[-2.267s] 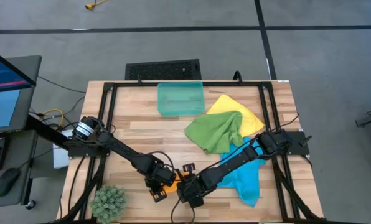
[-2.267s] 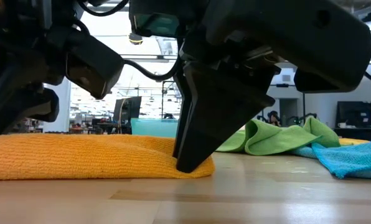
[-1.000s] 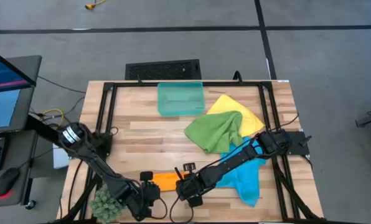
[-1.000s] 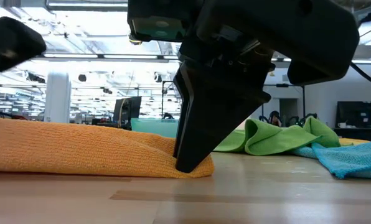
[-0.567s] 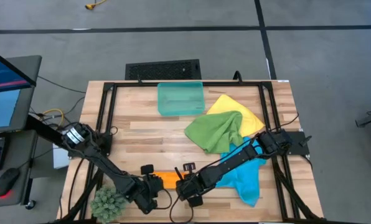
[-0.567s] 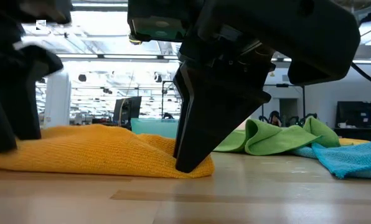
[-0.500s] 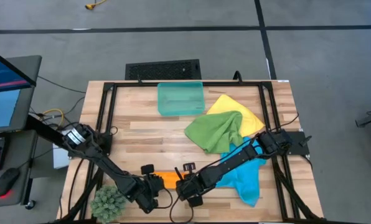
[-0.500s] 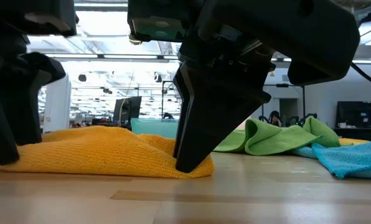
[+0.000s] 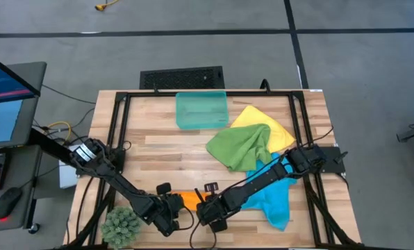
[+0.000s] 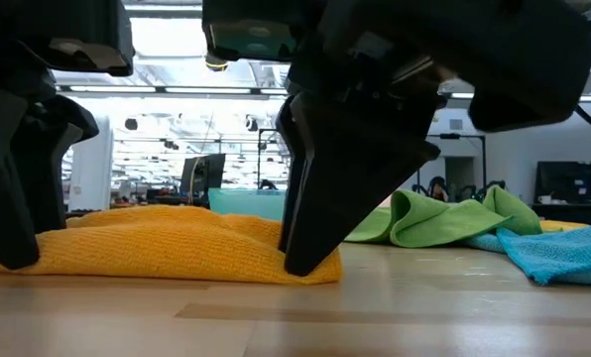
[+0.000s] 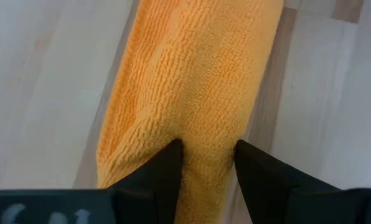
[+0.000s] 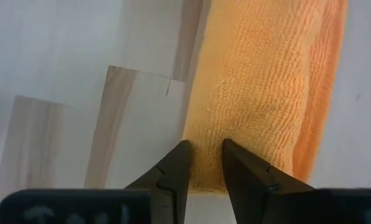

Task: Roll microfiber towels into tight, uniform cylinder then place into a basket
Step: Fold the orange towel

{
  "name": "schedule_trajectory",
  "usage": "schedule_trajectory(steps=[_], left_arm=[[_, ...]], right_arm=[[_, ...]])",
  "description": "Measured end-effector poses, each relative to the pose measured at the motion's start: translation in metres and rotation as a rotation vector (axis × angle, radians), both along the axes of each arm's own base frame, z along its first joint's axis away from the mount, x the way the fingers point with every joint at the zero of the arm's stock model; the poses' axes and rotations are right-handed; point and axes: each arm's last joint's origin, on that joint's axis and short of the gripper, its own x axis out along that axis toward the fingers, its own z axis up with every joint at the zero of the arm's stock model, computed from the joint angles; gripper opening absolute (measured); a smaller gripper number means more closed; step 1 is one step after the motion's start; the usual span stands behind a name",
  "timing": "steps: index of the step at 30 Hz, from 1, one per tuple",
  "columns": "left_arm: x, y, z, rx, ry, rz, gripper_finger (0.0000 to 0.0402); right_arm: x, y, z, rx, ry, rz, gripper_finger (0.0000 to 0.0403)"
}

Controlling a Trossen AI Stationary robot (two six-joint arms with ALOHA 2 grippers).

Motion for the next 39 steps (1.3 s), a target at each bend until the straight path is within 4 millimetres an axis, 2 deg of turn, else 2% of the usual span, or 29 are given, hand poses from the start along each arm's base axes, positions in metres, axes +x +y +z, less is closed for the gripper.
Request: schedule_trajectory(steps=[4,10,16,18,21,24,28,39], left_arm=[[0.0,0.0,0.0,-0.015,0.013,-0.002,0.0141],[0.0,0.0,-0.001,-0.025,0.02,0.002,0.0141],[0.0,0.0,-0.001,-0.036,0.028,0.002,0.0141],[0.0,0.0,-0.001,-0.036,0.027,0.002,0.0141],[0.0,0.0,-0.001,-0.036,0.027,0.002,0.0141],[0.0,-0.001,-0.002,-0.036,0.027,0.002,0.0141],[0.0,-0.001,-0.002,-0.037,0.026,0.003,0.0141],[0.0,-0.001,-0.002,-0.038,0.026,0.006,0.0141]], right_arm=[[-0.005,-0.001,0.012,0.001,0.013,0.02,0.0116],[-0.019,-0.001,0.041,-0.041,0.006,0.036,0.0116],[-0.036,0.02,0.06,-0.164,-0.114,0.072,0.0116],[-0.043,0.028,0.058,-0.222,-0.14,0.084,0.0116],[-0.051,0.034,0.043,-0.25,-0.155,0.103,0.0116],[-0.057,0.031,0.027,-0.265,-0.128,0.1,0.0116],[-0.057,0.025,0.014,-0.265,-0.132,0.094,0.0116],[-0.038,0.027,0.019,-0.201,-0.283,0.143,0.0116]])
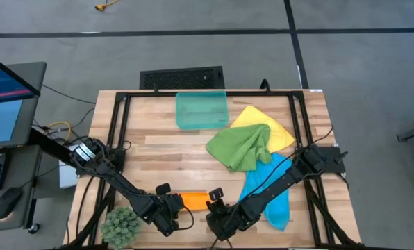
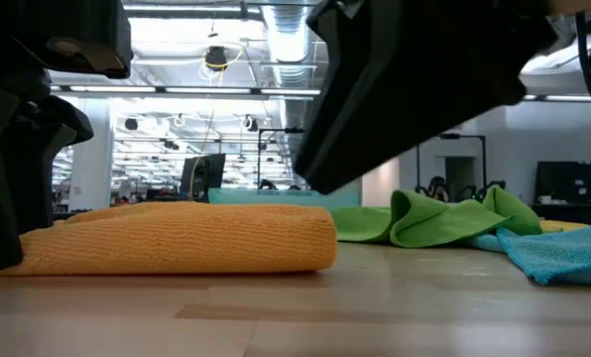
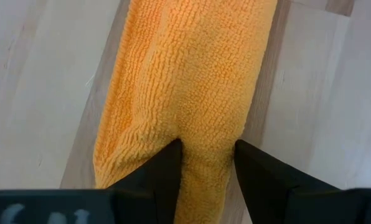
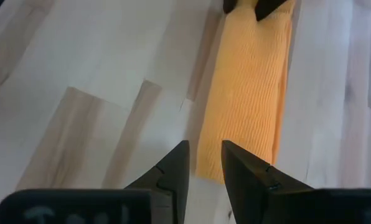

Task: Roll microfiber towels into tight, uniform cylinder then place into a basket
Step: Fold the orange towel

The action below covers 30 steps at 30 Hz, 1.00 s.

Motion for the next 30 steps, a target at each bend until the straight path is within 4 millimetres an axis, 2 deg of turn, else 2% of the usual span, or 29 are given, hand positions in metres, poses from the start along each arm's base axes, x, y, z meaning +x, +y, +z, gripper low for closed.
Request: schedule_trajectory(steps=[6,14,17,19,26,30], left_arm=[[0.0,0.0,0.0,0.0,0.0,0.0,0.0141],[0.0,0.0,0.0,0.0,0.0,-0.001,0.0141],[0.0,0.0,0.0,0.0,0.0,-0.001,0.0141],[0.0,0.0,0.0,0.0,-0.001,-0.001,0.0141],[0.0,0.0,0.0,0.002,0.002,-0.002,0.0141],[0.0,-0.001,0.001,0.019,0.004,-0.044,0.0141]], right_arm=[[0.004,-0.008,-0.008,0.006,0.084,0.09,0.0135],[0.013,-0.02,-0.008,0.009,0.09,0.07,0.0201],[0.017,-0.026,-0.025,-0.01,0.129,0.052,0.022],[0.02,-0.027,-0.028,-0.008,0.125,0.046,0.0226],[0.024,-0.037,-0.037,0.03,0.164,-0.043,0.0221],[0.026,-0.041,-0.038,0.065,0.17,-0.079,0.0184]])
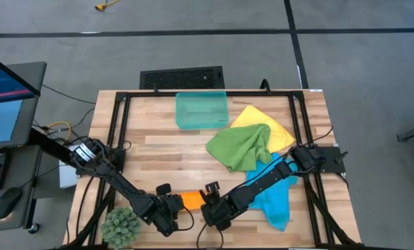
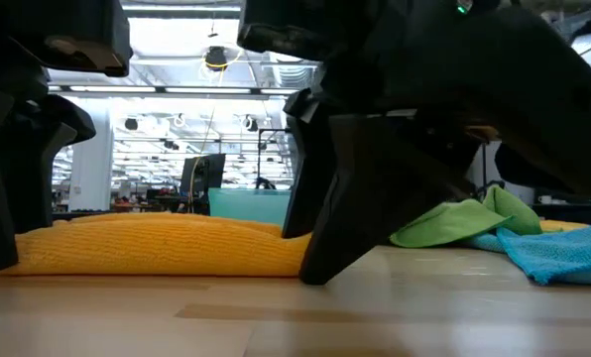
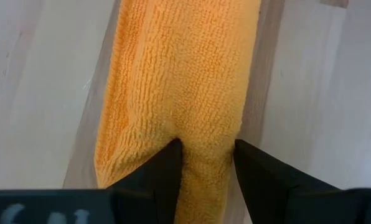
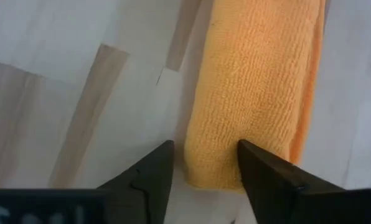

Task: Roll microfiber towels into tight, uniform cylinder then place into a basket
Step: Fold the orange towel

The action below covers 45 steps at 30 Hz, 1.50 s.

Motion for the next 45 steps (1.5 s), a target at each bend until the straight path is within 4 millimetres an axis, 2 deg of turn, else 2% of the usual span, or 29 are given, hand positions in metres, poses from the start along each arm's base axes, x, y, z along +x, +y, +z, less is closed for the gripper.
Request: schedule_trajectory(steps=[7,9,15,19,27,36,40,45], left_arm=[[-0.006,-0.006,0.0,0.075,-0.036,-0.071,0.0141],[-0.01,-0.01,-0.001,0.102,-0.055,-0.084,0.0141],[-0.023,-0.022,0.0,0.178,-0.116,-0.129,0.0141],[-0.031,-0.026,0.0,0.225,-0.14,-0.151,0.0141],[-0.033,-0.018,-0.007,0.297,-0.113,-0.221,0.0141],[-0.032,-0.006,-0.013,0.26,-0.096,-0.128,0.014],[-0.03,-0.005,-0.014,0.219,-0.083,-0.098,0.0107],[-0.026,-0.008,-0.011,0.117,-0.045,-0.049,0.0022]], right_arm=[[0.004,-0.007,-0.001,0.039,0.009,-0.056,0.0043],[0.004,-0.007,-0.001,0.041,0.009,-0.059,0.0018],[0.004,-0.008,-0.002,0.075,0.025,-0.05,0.0037],[0.005,-0.006,-0.001,0.109,0.018,-0.04,0.0017],[0.01,0.0,0.001,0.214,-0.004,-0.012,0.0027],[0.01,0.004,0.003,0.267,0.022,0.03,0.0015],[0.01,0.006,0.003,0.306,0.032,0.045,0.0024],[0.012,0.01,0.005,0.42,0.044,0.04,0.0017]])
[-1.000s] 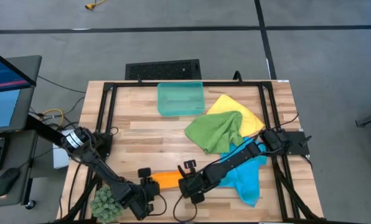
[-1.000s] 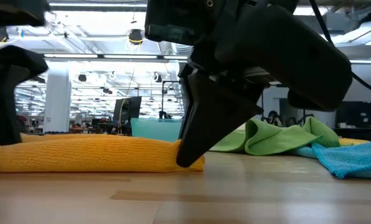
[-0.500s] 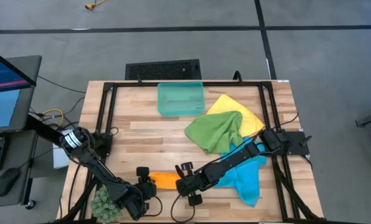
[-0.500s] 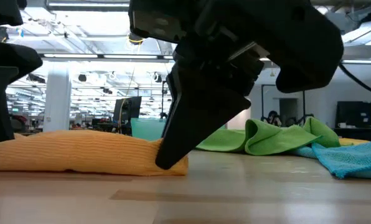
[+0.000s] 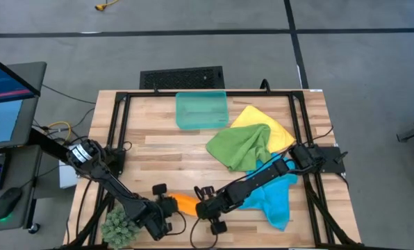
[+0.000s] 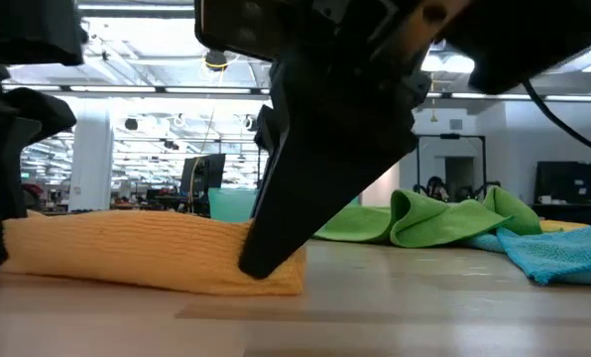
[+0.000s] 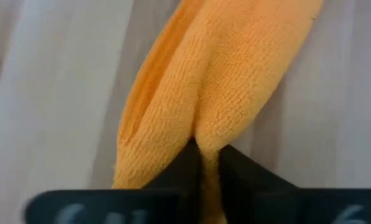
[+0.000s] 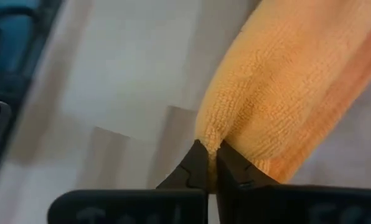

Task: Roll microfiber towels into tight, uniform cylinder then place into a basket
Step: Fold the orange towel

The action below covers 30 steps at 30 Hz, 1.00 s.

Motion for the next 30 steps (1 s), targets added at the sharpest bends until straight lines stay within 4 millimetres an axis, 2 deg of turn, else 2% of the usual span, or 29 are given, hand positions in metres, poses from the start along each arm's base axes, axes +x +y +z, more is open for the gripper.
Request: schedule_trajectory(steps=[2,5,10,18,24,30], left_arm=[[0.003,-0.005,0.005,-0.055,0.017,0.014,0.0012],[0.009,-0.01,0.016,-0.155,0.044,0.035,0.002],[0.019,-0.01,0.035,-0.343,0.107,0.091,0.002],[0.039,0.011,0.036,-0.546,0.256,0.239,0.0017],[0.053,0.029,0.038,-0.648,0.315,0.283,0.0017],[0.062,0.042,0.039,-0.723,0.367,0.313,0.0017]], right_arm=[[0.0,0.002,0.0,0.044,0.007,0.002,0.0016],[0.001,0.005,0.001,0.115,0.026,0.001,0.0021],[0.002,0.008,0.002,0.204,0.057,0.002,0.0019],[0.005,0.007,0.004,0.313,0.083,0.023,0.0021],[0.005,0.007,0.005,0.381,0.126,0.074,0.0016],[0.004,0.005,0.004,0.366,0.143,0.073,0.0021]])
